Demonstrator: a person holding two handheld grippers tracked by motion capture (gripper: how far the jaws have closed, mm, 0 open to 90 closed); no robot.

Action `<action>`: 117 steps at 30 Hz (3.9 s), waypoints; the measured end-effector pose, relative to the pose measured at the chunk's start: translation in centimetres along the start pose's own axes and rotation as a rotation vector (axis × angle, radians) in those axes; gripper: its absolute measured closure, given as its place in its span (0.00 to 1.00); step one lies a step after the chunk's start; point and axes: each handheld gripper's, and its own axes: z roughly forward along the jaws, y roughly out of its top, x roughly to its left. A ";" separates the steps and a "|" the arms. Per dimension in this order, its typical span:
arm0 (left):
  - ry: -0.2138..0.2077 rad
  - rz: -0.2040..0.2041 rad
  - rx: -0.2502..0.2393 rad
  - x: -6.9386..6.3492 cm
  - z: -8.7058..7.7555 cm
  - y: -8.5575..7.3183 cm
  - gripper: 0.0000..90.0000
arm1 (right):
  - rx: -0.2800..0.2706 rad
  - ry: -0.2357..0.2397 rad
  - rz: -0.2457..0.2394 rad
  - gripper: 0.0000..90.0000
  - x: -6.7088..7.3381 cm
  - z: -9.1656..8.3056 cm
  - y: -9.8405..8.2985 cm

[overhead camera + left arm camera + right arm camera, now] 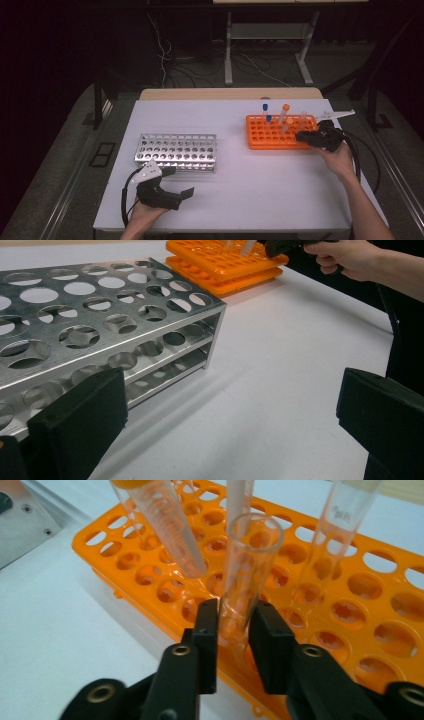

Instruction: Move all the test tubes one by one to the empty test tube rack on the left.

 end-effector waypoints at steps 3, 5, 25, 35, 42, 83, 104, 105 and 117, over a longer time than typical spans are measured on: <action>0.001 0.000 -0.002 0.0 0.0 0.0 0.00 | 0.001 -0.010 -0.014 0.83 0.2 0.2 0.1; 0.002 0.000 -0.003 0.0 0.0 0.0 0.00 | 0.009 -0.020 -0.028 0.83 0.4 0.2 0.2; -0.010 -0.002 0.008 -0.1 0.0 0.4 0.00 | 0.007 -0.050 -0.075 0.83 1.6 -2.6 2.6; -0.028 0.010 0.018 -0.4 0.0 1.2 0.00 | 0.001 -0.019 -0.091 0.83 3.5 -5.4 3.1; -0.043 0.034 0.026 -0.7 -0.3 2.4 0.00 | 0.002 0.022 -0.103 0.83 4.9 -6.5 3.1; -0.157 0.231 0.229 -3.5 2.5 10.2 0.00 | 0.086 0.272 -0.307 0.83 15.7 -4.3 4.9; -0.217 0.356 0.372 -5.0 6.8 15.7 0.04 | 0.105 0.357 -0.379 0.83 19.5 -1.4 6.0; -0.222 0.361 0.379 -5.0 6.9 15.9 0.05 | 0.106 0.360 -0.382 0.83 19.6 -1.3 6.1; -0.289 0.385 0.444 -5.5 8.6 17.5 0.20 | 0.097 0.388 -0.405 0.83 21.0 -0.8 6.9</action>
